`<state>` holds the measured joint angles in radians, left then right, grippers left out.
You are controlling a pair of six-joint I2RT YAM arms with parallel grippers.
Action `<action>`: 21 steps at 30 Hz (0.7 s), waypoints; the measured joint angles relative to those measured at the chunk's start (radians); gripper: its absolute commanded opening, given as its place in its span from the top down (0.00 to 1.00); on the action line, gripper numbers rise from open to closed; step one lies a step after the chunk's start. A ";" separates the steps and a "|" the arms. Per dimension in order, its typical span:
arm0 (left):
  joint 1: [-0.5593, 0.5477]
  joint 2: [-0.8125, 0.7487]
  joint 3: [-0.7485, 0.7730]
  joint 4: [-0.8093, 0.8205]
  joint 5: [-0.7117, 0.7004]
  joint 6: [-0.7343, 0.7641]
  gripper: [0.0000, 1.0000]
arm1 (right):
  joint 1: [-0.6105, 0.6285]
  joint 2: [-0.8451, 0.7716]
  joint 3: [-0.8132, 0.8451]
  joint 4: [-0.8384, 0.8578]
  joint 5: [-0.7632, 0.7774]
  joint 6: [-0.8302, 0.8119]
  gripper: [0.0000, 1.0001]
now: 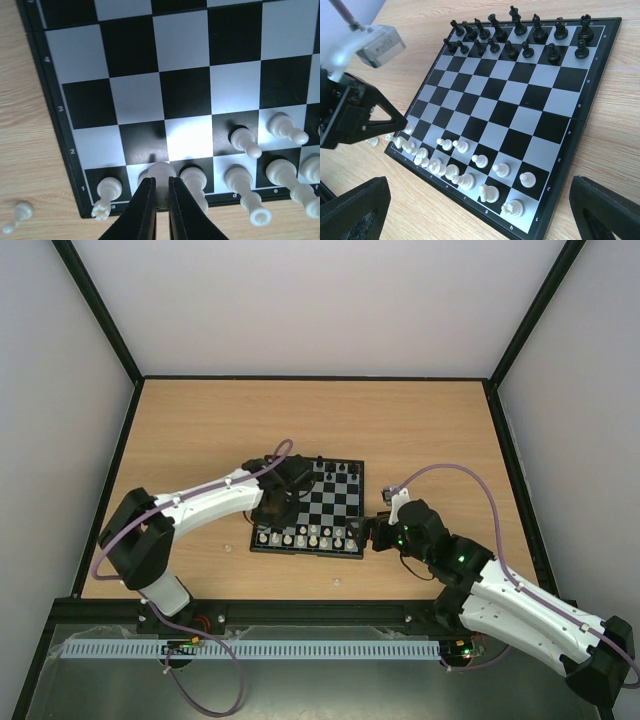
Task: Set up the chess pieces on the board
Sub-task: Place the chess piece on the chessboard.
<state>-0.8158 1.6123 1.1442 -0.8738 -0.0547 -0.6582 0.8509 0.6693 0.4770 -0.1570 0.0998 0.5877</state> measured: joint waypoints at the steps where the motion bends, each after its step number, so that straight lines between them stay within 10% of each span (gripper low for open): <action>1: -0.004 0.014 0.000 0.005 0.000 0.000 0.98 | 0.000 0.000 0.000 0.000 0.000 0.000 0.01; 21: -0.030 0.139 0.035 0.076 0.002 0.006 0.96 | 0.000 0.000 0.000 0.000 -0.002 0.000 0.01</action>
<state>-0.8459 1.7512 1.1790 -0.7979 -0.0532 -0.6525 0.8509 0.6697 0.4770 -0.1574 0.0982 0.5877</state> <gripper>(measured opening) 0.073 0.986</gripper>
